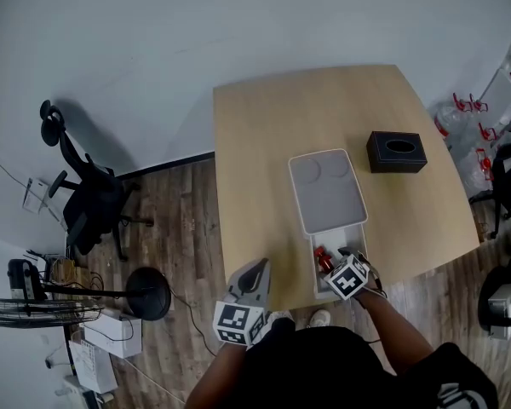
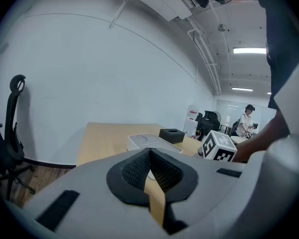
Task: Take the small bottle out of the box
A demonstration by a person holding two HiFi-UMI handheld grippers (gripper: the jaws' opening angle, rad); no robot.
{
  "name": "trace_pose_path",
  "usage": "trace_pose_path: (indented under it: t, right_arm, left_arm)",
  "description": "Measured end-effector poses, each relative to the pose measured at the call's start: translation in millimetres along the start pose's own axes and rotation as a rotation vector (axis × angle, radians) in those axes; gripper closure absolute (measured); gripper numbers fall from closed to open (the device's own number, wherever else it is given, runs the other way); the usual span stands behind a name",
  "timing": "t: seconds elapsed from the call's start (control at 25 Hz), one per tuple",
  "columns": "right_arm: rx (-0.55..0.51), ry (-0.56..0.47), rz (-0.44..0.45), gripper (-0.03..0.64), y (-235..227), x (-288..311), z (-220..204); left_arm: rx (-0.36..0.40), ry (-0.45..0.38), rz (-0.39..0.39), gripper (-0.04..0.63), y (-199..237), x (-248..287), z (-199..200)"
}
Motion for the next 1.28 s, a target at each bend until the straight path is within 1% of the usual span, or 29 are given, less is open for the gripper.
trace_pose_path:
  t: [0.16, 0.36, 0.52, 0.72, 0.88, 1.04, 1.16, 1.28]
  right_arm:
    - [0.008, 0.038, 0.005, 0.283, 3.2, 6.7, 2.4]
    - [0.031, 0.066, 0.003, 0.313, 7.0, 12.3, 3.4]
    - [0.037, 0.083, -0.007, 0.349, 9.6, 14.5, 6.0]
    - [0.059, 0.107, -0.042, 0.373, 10.5, 16.5, 4.2]
    - [0.035, 0.102, -0.062, 0.380, 10.6, 18.2, 5.5]
    - [0.045, 0.087, -0.064, 0.385, 11.5, 16.3, 4.8]
    - [0.054, 0.057, -0.087, 0.387, 9.0, 10.4, 6.9]
    - [0.059, 0.021, -0.117, 0.387, 3.5, 3.0, 8.8]
  left_arm:
    - [-0.012, 0.004, 0.003, 0.586, 8.7, -3.6, -1.0]
    - [-0.087, -0.016, -0.006, 0.586, 16.3, -15.3, -1.6]
    - [-0.090, -0.029, -0.003, 0.586, 20.3, -15.5, 1.9]
    - [-0.178, -0.052, -0.005, 0.586, 23.7, -16.4, 0.2]
    - [-0.181, -0.055, -0.002, 0.586, 26.4, -15.9, 0.2]
    - [-0.191, -0.056, -0.006, 0.586, 27.3, -17.3, -1.1]
    - [-0.211, -0.062, -0.011, 0.586, 29.1, -17.7, -0.3]
    - [-0.210, -0.062, -0.010, 0.586, 29.0, -16.5, -0.3]
Point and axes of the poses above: the fingertips, and each gripper's own axes: x forward along the fingers, y to its left, z out of its top, the point moved 6 cm from there along -x, backward along the fingers, and after that the axes turned 3 degrees about -z, right-handed, at the moved point
